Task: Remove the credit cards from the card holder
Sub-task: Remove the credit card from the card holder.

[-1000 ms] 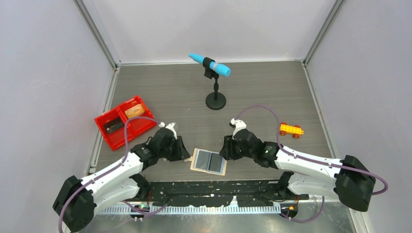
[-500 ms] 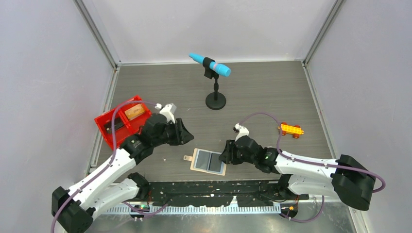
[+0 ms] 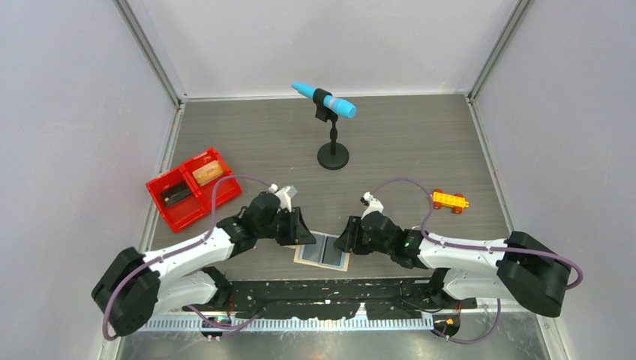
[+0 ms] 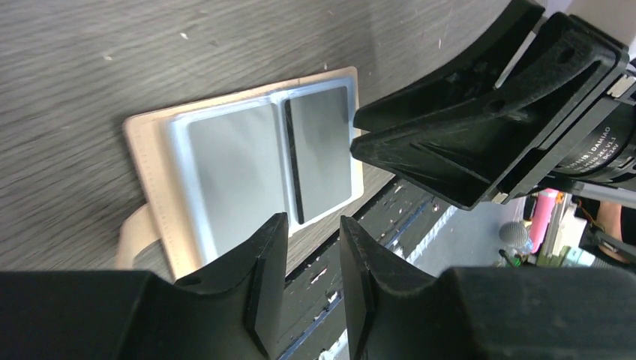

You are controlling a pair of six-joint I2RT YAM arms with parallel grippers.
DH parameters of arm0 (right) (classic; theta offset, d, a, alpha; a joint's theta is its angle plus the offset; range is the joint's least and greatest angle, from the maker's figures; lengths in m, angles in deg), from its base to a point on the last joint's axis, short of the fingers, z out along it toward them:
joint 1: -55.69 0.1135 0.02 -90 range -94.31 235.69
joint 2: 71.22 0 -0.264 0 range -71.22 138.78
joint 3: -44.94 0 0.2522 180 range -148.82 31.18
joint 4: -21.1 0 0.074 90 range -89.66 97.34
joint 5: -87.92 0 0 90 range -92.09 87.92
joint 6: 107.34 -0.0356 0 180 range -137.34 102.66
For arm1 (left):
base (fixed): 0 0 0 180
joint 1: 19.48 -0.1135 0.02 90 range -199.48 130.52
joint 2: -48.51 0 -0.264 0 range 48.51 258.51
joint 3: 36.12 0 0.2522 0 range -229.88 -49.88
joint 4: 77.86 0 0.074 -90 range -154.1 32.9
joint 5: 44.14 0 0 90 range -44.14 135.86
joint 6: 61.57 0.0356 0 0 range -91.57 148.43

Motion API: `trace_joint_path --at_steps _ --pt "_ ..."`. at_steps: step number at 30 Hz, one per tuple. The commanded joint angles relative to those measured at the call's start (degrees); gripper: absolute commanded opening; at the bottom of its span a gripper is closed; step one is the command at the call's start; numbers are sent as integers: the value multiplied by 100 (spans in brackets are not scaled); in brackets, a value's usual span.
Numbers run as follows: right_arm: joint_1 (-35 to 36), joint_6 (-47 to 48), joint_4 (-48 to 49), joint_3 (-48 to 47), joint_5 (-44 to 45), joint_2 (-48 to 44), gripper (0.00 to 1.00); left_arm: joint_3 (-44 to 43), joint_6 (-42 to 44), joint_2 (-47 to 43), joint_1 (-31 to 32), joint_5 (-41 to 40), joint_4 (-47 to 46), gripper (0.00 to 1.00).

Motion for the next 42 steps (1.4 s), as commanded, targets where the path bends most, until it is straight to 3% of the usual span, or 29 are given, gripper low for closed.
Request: trace_joint_path --at_steps 1,11,22,42 --pt "31 -280 330 64 138 167 44 -4 -207 460 255 271 -1087 33" --pt "31 -371 505 185 192 474 40 40 -376 1329 610 166 -1735 32" --pt "31 -371 492 315 273 321 38 38 -187 1208 612 -358 -1204 32" --pt "31 -328 472 396 296 136 38 315 -941 1896 611 150 -2474 25"
